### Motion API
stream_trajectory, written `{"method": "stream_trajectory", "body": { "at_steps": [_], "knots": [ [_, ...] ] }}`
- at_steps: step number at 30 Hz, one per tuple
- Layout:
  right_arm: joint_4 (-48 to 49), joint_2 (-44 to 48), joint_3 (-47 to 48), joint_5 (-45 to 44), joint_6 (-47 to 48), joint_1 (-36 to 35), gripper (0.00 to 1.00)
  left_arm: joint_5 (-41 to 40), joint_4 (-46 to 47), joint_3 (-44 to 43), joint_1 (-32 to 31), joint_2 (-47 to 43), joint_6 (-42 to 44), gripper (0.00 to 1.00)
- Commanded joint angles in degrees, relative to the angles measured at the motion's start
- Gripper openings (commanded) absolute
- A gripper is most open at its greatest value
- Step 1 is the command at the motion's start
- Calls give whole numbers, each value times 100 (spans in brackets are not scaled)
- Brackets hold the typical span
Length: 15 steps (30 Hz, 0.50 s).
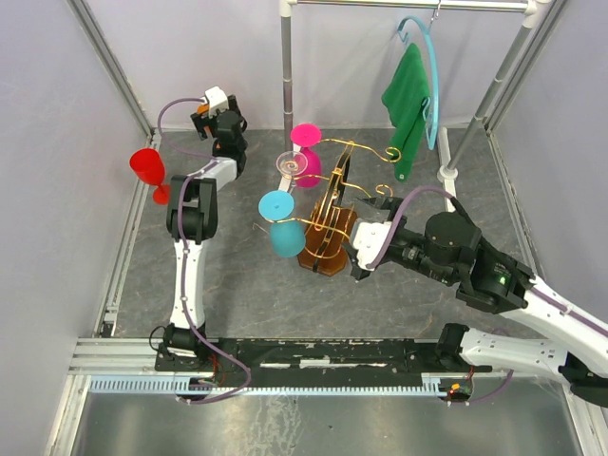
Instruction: Take the wine glass off the wine glass rack
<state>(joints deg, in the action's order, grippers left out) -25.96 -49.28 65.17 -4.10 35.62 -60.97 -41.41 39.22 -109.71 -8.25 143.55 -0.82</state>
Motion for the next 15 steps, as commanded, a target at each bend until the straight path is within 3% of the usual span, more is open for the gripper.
{"method": "stream_trajectory", "body": {
  "at_steps": [1,15],
  "knots": [
    [352,-1,-15,-144,51,6,99,95,159,217,85,-249,68,99],
    [303,188,1,-130,-37,0,99,413,-52,795,80,-1098,42,99]
  ]
}}
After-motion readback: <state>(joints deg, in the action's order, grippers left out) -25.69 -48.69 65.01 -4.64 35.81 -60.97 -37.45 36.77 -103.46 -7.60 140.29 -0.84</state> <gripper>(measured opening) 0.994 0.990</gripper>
